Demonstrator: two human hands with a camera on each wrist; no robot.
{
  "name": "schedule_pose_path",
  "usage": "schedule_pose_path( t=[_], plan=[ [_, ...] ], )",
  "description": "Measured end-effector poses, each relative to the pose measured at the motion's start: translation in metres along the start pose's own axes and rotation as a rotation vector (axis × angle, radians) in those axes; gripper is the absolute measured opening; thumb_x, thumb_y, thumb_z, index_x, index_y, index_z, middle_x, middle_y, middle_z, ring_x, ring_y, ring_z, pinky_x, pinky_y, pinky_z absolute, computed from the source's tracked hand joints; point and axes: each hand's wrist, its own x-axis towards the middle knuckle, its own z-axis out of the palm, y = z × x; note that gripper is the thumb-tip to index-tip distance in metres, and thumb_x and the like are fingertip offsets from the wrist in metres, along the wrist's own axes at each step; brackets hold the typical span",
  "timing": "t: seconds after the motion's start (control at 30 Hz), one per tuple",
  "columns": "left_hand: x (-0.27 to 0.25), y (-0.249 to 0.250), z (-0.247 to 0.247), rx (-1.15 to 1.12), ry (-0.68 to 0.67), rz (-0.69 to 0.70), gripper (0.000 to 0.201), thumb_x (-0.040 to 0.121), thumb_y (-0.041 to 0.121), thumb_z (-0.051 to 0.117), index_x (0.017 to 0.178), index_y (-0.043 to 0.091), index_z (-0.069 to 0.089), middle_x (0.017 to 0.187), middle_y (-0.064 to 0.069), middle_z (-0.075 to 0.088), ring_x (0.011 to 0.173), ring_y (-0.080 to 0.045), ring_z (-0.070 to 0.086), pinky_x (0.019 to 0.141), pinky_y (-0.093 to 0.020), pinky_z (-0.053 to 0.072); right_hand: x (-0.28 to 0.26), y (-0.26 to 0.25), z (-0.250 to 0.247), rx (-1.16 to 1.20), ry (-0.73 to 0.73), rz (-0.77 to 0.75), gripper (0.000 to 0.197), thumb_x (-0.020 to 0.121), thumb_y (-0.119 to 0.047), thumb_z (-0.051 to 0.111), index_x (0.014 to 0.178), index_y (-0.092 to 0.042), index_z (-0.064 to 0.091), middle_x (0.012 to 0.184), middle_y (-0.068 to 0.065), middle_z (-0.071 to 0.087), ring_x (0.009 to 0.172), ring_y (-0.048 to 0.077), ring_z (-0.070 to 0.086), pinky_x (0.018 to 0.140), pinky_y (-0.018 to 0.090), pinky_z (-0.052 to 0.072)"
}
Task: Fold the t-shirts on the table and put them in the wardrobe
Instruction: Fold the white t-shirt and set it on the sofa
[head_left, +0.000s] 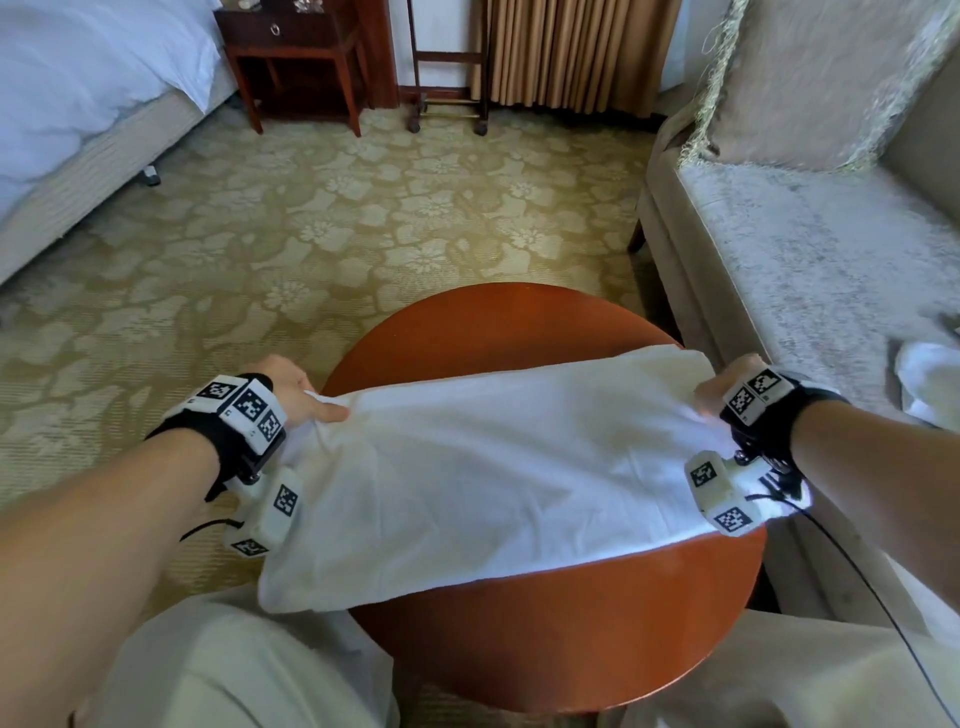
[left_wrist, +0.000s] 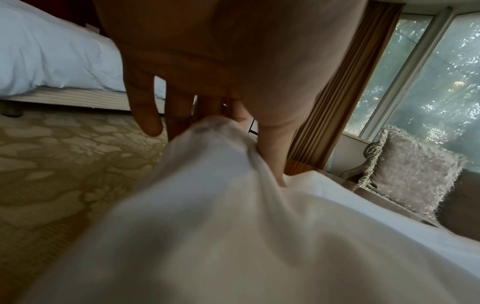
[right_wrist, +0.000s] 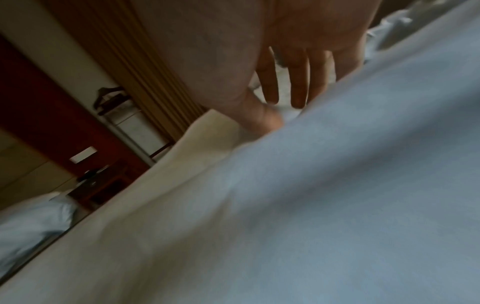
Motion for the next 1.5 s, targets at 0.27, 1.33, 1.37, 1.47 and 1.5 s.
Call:
schedule_pose_path(
  t=[0.27, 1.33, 1.37, 1.47, 1.5],
  plan=[
    [-0.029, -0.014, -0.003, 0.192, -0.101, -0.133, 0.084, 0.070, 0.071, 0.069, 0.119, 0.003, 0.064, 0.114, -0.011, 0.063, 0.086, -0.021, 0.053, 0.065, -0.025, 0.041, -0.077, -0.043, -0.002, -0.244, -0.057, -0.099, 0.063, 0.076, -0.039, 0.072, 0.129, -0.010, 0.053, 0.095, 0.008, 0.054, 0.077, 0.025, 0.058, 0.067, 0.030, 0.048],
    [-0.141, -0.022, 0.033, -0.122, -0.383, 0.050, 0.042, 0.064, 0.048, 0.085, 0.060, 0.013, 0.062, 0.066, 0.000, 0.062, 0.063, -0.017, 0.060, 0.055, -0.025, 0.048, -0.168, -0.033, 0.093, -0.534, -0.294, -0.457, 0.144, 0.036, -0.087, 0.067, 0.152, -0.036, -0.001, 0.159, 0.008, -0.018, 0.146, 0.036, -0.014, 0.114, 0.062, 0.012],
    [-0.147, -0.023, 0.037, -0.156, -0.381, 0.043, 0.039, 0.067, 0.043, 0.086, 0.059, 0.013, 0.063, 0.064, 0.001, 0.063, 0.063, -0.017, 0.061, 0.055, -0.026, 0.050, -0.172, -0.026, 0.096, -0.583, -0.297, -0.476, 0.146, 0.035, -0.088, 0.067, 0.151, -0.038, -0.006, 0.158, 0.007, -0.024, 0.145, 0.036, -0.019, 0.115, 0.062, 0.006],
    [-0.167, -0.021, 0.051, -0.229, -0.398, 0.051, 0.033, 0.069, 0.030, 0.088, 0.061, 0.010, 0.063, 0.056, 0.003, 0.062, 0.059, -0.016, 0.061, 0.056, -0.027, 0.053, -0.172, -0.005, 0.092, -0.667, -0.263, -0.498, 0.142, 0.043, -0.085, 0.069, 0.150, -0.041, -0.013, 0.155, 0.006, -0.032, 0.144, 0.035, -0.023, 0.115, 0.062, -0.006],
    [-0.174, -0.020, 0.056, -0.260, -0.421, 0.053, 0.029, 0.070, 0.025, 0.088, 0.064, 0.008, 0.065, 0.057, 0.001, 0.064, 0.057, -0.016, 0.061, 0.058, -0.028, 0.053, -0.172, 0.000, 0.086, -0.690, -0.233, -0.494, 0.140, 0.046, -0.083, 0.069, 0.151, -0.040, -0.012, 0.155, 0.007, -0.033, 0.144, 0.036, -0.023, 0.114, 0.062, -0.007]
  ],
)
